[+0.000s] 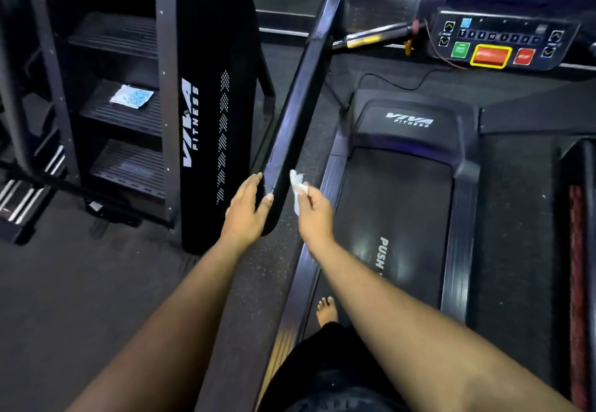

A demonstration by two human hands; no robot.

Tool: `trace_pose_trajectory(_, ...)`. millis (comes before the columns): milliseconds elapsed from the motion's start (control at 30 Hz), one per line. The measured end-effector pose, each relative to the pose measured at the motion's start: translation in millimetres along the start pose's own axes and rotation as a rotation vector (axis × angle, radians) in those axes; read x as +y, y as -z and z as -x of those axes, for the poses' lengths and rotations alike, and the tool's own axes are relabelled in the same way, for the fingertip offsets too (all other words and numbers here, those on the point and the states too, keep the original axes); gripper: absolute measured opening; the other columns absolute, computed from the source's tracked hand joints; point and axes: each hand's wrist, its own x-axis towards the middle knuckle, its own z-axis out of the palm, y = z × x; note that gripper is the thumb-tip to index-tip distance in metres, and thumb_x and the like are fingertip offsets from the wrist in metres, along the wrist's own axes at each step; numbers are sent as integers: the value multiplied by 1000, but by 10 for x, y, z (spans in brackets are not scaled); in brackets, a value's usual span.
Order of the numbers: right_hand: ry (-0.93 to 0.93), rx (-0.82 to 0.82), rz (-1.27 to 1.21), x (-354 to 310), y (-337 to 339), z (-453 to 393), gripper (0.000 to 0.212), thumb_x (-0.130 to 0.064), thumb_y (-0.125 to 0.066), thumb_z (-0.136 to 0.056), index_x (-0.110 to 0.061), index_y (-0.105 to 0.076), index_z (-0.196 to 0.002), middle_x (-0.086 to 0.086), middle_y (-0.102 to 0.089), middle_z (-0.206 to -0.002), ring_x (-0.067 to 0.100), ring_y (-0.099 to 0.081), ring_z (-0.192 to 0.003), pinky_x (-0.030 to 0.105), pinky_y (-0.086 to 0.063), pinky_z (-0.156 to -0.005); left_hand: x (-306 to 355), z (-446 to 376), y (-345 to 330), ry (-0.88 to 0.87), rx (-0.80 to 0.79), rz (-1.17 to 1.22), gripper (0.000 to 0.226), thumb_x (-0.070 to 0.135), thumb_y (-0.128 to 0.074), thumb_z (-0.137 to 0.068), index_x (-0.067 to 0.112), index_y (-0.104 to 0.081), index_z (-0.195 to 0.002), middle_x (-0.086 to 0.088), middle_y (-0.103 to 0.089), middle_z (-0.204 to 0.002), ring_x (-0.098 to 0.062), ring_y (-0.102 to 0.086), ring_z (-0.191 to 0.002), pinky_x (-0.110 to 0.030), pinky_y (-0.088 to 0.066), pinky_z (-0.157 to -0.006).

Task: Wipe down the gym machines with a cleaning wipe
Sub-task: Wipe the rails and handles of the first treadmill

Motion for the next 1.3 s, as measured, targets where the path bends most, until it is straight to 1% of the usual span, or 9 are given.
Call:
trace_pose_trajectory(100,-22,-88,-33,22,-266,168,28,-23,-49,-106,-15,-63,-128,-2,-68,-124,3,-58,-102,28,-47,-89,19,-24,-34,64,-17,93,58,33,-49,-106,19,-29,-159,-1,-32,-164,-16,-29,-151,-39,-24,-124)
trace_pose_trajectory(267,-16,-231,-160,217,-509,670,55,-31,-39,-109,-26,-18,-160,-30,-30,-150,-24,-30,-133,12,-27,-113,40,-47,-39,66,14,124,64,44,-38,-100,21,-30,-159,3,-33,-164,-10,-28,-150,-36,-22,-126)
trace_pose_trajectory(400,25,-312,-118,247,-583,601,78,-71,-26,-98,-26,0,-157,-15,4,-165,-2,4,-153,29,-2,-127,-81,-94,-78,57,-35,162,61,33,-29,-100,16,-30,-159,13,-27,-161,-1,-21,-151,-22,-13,-125)
trace_pose_trajectory(500,53,-251,-130,24,-613,143,88,-70,-23,-95,-15,2,-160,-7,10,-167,5,11,-154,34,4,-128,-247,-205,-167,111,-162,245,59,41,-21,-105,21,-25,-161,21,-18,-160,1,-14,-152,-31,-9,-128)
trace_pose_trajectory(567,94,-252,-136,-21,-609,-4,97,-81,-19,-91,-16,5,-160,-10,14,-166,3,14,-153,35,6,-127,-126,-153,-72,113,-117,257,61,30,-24,-100,17,-25,-160,18,-20,-159,1,-16,-152,-23,-11,-126)
trace_pose_trajectory(767,94,-418,-88,444,-579,721,105,-91,-20,-83,-25,13,-158,-13,23,-164,2,19,-152,45,3,-127,7,-181,20,60,-100,330,66,27,-28,-93,14,-27,-158,4,-23,-166,-1,-18,-152,-29,-11,-128)
trace_pose_trajectory(900,50,-273,-105,38,-593,-57,119,-98,-17,-74,-22,12,-159,-9,19,-167,6,17,-153,47,4,-127,-32,-292,-14,-38,-107,192,65,27,-27,-95,13,-27,-159,1,-21,-167,-2,-16,-153,-17,-9,-124)
trace_pose_trajectory(1000,96,-251,-82,-195,-523,-592,120,-100,-14,-71,-22,13,-159,-13,21,-165,3,19,-152,45,6,-127,-23,-423,-48,-75,-99,125,70,38,-26,-94,15,-26,-160,2,-19,-168,-2,-13,-154,-25,-9,-127)
trace_pose_trajectory(1300,103,-376,-110,164,-479,-272,109,-95,-20,-77,-30,14,-157,-15,20,-165,2,15,-153,47,3,-127,86,-816,-41,-127,-95,54,73,50,-24,-93,21,-22,-161,5,-14,-170,-2,-7,-155,-46,-12,-128)
